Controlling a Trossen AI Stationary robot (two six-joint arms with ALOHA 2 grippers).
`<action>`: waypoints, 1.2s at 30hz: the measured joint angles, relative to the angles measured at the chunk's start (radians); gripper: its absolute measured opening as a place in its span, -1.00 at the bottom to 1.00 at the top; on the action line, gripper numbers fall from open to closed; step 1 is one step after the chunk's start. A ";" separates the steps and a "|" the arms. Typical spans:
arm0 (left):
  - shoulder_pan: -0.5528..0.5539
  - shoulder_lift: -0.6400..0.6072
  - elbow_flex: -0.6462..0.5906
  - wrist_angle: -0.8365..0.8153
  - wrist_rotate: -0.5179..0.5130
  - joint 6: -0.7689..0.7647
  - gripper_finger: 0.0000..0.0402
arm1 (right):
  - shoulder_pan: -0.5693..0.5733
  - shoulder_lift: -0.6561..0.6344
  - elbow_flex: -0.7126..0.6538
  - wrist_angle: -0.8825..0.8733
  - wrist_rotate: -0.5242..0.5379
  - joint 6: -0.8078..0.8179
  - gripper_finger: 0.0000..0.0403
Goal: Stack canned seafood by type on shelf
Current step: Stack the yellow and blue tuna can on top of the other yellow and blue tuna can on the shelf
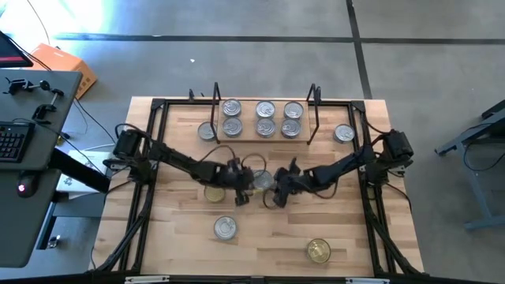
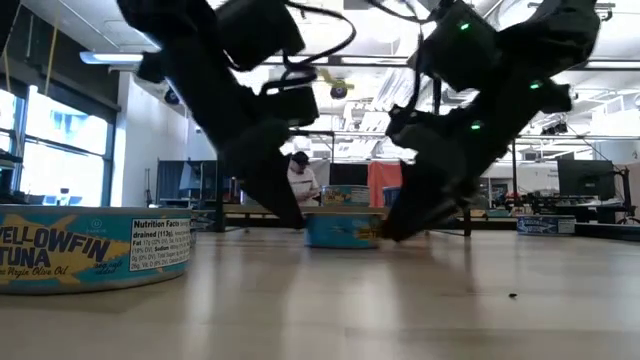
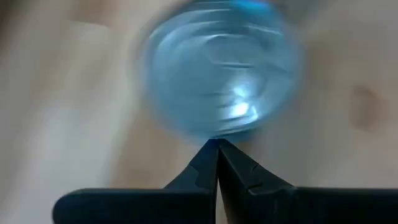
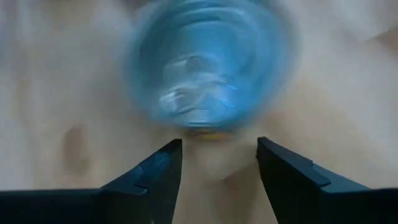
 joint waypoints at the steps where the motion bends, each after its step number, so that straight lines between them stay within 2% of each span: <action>1: 0.011 -0.009 0.001 -0.020 -0.017 0.000 -1.00 | 0.016 0.001 0.001 -0.009 -0.006 0.006 -0.02; 7: 0.029 -0.091 0.001 -0.242 -0.133 -0.032 -1.00 | 0.135 -0.001 0.002 -0.030 -0.007 -0.076 -0.02; 10: 0.015 -0.109 0.001 -0.244 -0.137 -0.007 -1.00 | 0.186 0.000 0.001 -0.040 0.032 -0.101 -0.02; 14: -0.029 -0.090 0.001 -0.111 -0.075 0.140 -1.00 | 0.246 0.001 0.001 -0.050 0.075 -0.121 -0.02; 18: -0.062 -0.035 0.002 0.121 0.035 0.394 -0.97 | 0.292 0.001 0.002 -0.086 0.130 -0.087 -0.02; 22: -0.063 0.027 0.002 0.302 0.098 0.562 -0.80 | 0.321 -0.001 0.001 -0.113 0.193 -0.058 -0.02; 30: -0.002 0.089 0.002 0.312 0.084 0.582 -0.26 | 0.331 -0.004 0.000 -0.113 0.247 -0.065 -0.02; 33: 0.017 0.108 0.004 0.323 0.141 0.579 -0.18 | 0.322 -0.004 0.008 -0.112 0.252 -0.075 -0.02; 36: 0.025 0.113 0.005 0.329 0.166 0.574 -0.24 | 0.323 -0.004 0.043 -0.106 0.256 -0.155 -0.02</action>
